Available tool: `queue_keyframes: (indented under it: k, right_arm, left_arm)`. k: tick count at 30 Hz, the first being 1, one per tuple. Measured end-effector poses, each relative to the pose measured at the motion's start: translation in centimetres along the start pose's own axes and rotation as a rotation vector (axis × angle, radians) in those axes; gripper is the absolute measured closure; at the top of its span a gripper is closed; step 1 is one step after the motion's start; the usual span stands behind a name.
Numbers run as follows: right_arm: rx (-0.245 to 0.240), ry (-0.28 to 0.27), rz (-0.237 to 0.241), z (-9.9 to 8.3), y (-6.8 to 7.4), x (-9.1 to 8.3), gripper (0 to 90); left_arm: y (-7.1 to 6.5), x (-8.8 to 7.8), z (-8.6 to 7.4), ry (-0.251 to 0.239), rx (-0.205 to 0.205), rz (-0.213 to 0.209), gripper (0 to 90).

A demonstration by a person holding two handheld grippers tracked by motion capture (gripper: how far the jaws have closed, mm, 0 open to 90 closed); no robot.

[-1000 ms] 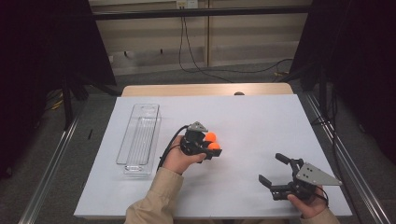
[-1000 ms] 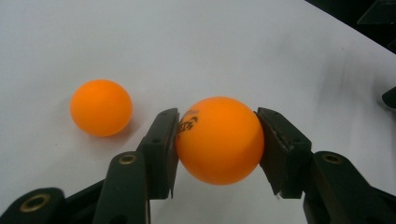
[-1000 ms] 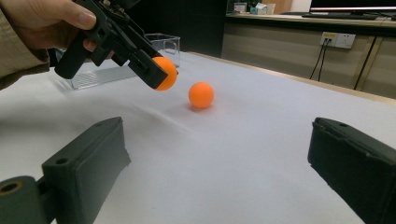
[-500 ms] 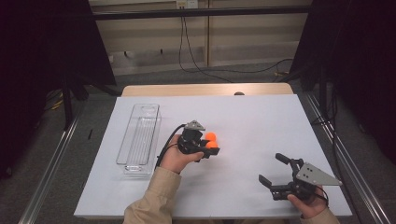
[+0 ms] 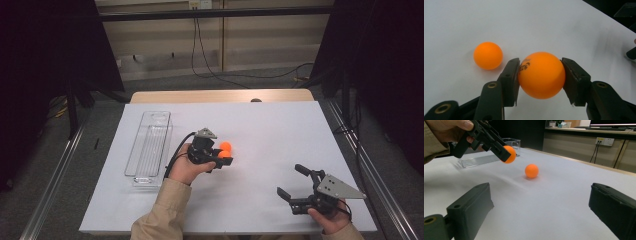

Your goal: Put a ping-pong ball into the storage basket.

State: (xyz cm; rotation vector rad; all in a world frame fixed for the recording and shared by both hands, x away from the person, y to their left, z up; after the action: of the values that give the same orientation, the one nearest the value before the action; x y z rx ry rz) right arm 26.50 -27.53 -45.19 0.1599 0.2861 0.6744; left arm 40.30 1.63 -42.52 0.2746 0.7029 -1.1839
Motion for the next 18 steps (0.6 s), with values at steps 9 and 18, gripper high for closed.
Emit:
queue_keyframes:
  k: [9,18]
  right_arm:
    - [-0.002,0.001,0.0,0.0,0.01,-0.01,3.8]
    - [-0.002,0.002,0.0,0.0,0.02,0.0,3.8]
  left_arm:
    - [0.21,-0.41,-0.03,0.002,0.0,0.008,50.8]
    - [0.28,-0.62,-0.07,0.004,-0.006,0.006,50.8]
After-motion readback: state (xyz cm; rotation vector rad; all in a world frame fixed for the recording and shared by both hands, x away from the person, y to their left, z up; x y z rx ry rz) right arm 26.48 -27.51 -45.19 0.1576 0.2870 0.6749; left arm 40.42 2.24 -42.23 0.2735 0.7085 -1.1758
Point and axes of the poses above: each handheld gripper's, and its own axes: x roughly forward along the jaws, z roughly out of its top, y roughly to its left, the point moved 3 cm from there along x, roughly forward along the jaws, and after that the axes turned 12 degrees about x, right-handed, at the moved point
